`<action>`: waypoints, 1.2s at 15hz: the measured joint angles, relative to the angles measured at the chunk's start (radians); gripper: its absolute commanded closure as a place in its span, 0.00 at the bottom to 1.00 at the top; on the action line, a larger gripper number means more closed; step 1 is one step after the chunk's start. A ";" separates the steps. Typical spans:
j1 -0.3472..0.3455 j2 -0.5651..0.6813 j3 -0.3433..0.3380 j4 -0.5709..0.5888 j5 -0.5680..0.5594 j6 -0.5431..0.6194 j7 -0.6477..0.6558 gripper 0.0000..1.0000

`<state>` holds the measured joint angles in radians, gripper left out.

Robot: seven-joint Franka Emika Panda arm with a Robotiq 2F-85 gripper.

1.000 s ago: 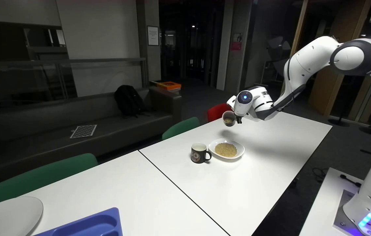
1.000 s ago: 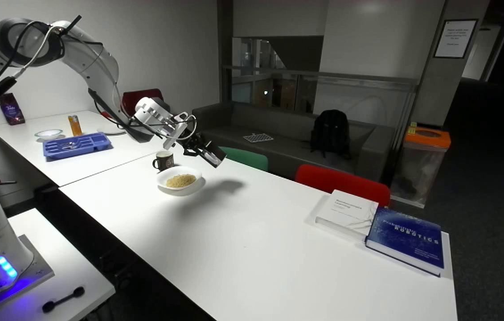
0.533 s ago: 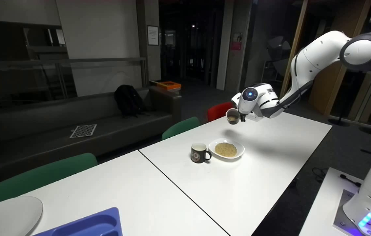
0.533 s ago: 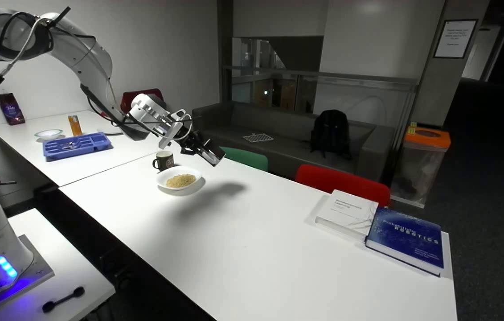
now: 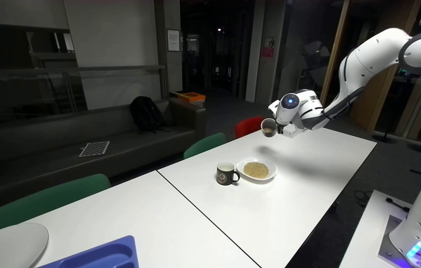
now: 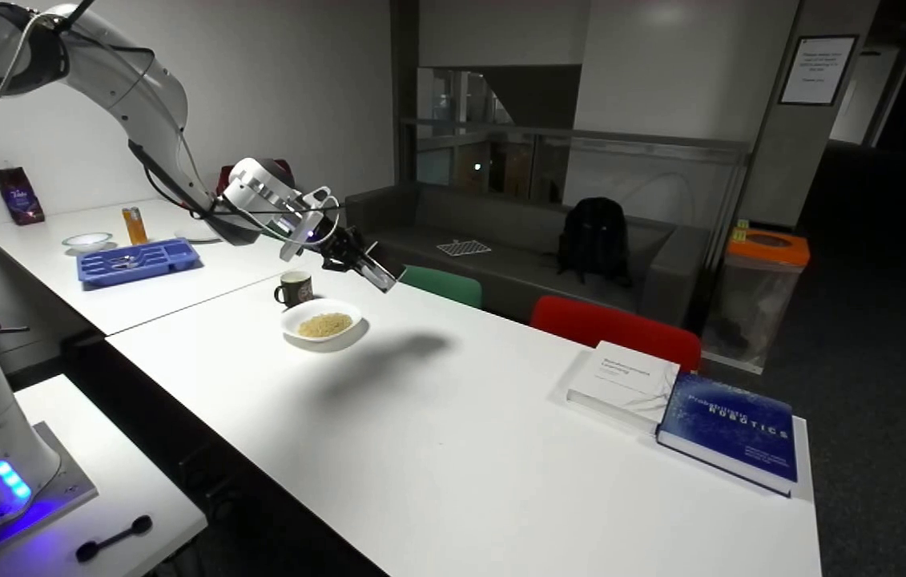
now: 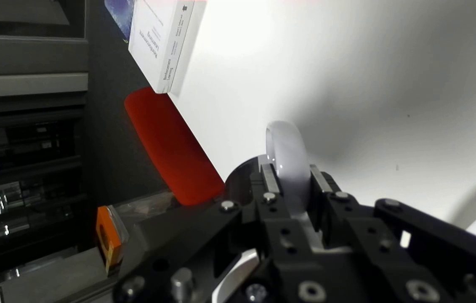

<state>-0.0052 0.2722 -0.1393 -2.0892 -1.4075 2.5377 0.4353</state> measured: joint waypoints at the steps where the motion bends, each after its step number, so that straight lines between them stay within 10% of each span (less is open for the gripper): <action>1: -0.001 -0.004 0.000 -0.004 0.000 0.000 0.000 0.79; 14: -0.001 -0.005 0.000 -0.007 0.000 0.000 0.001 0.79; 15: -0.001 -0.005 0.000 -0.007 0.000 0.000 0.001 0.95; 18: -0.002 0.006 0.003 -0.008 0.004 0.000 0.000 0.95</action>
<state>-0.0068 0.2786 -0.1360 -2.0968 -1.4038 2.5377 0.4355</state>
